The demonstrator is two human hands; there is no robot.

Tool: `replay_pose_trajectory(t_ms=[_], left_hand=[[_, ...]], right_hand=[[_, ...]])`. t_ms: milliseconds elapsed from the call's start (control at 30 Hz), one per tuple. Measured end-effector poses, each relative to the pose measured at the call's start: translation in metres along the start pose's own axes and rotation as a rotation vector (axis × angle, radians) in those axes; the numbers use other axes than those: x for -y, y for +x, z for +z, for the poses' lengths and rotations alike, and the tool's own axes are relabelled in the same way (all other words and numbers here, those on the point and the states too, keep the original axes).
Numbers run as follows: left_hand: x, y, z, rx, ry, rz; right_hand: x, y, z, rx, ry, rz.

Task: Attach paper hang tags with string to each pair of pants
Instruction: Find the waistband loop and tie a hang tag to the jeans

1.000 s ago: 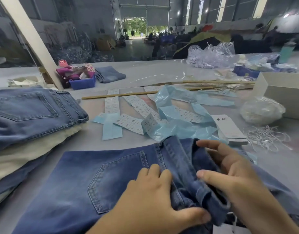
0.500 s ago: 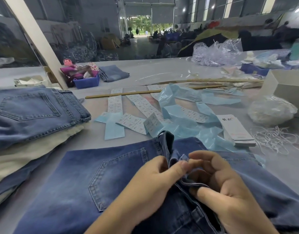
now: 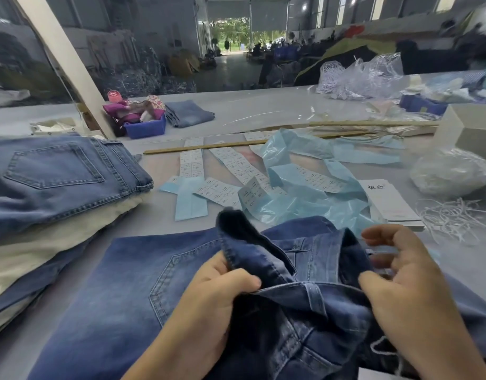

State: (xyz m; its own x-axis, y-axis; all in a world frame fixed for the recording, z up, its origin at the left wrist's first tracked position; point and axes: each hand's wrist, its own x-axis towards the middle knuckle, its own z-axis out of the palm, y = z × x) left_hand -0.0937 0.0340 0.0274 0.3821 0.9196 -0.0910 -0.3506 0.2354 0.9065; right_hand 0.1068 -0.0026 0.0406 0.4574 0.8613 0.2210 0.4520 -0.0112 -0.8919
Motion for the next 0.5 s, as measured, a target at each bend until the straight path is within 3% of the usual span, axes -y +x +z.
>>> replay_pose_trajectory(t_ms=[100,200,267,367,433,500], left_hand=[[0.000,-0.006,-0.005,0.014,-0.119,0.033],[0.004,-0.009,-0.009,-0.015,-0.212,0.063],[0.006,-0.011,-0.011,0.002,-0.259,0.078],[0.005,-0.015,-0.011,0.126,-0.359,0.078],[0.004,-0.018,-0.011,0.200,-0.406,0.108],[0.002,-0.018,-0.011,0.198,-0.458,0.098]], right_hand=[[0.013,-0.005,-0.002,0.009,-0.386,-0.333],[0.031,-0.010,0.002,0.091,-0.334,-0.615],[0.041,-0.009,0.006,0.262,-0.296,-0.604],[0.045,-0.006,0.018,0.557,-0.378,-0.395],[0.044,-0.008,0.029,0.602,-0.371,-0.399],[0.040,-0.009,0.037,0.512,-0.284,-0.380]])
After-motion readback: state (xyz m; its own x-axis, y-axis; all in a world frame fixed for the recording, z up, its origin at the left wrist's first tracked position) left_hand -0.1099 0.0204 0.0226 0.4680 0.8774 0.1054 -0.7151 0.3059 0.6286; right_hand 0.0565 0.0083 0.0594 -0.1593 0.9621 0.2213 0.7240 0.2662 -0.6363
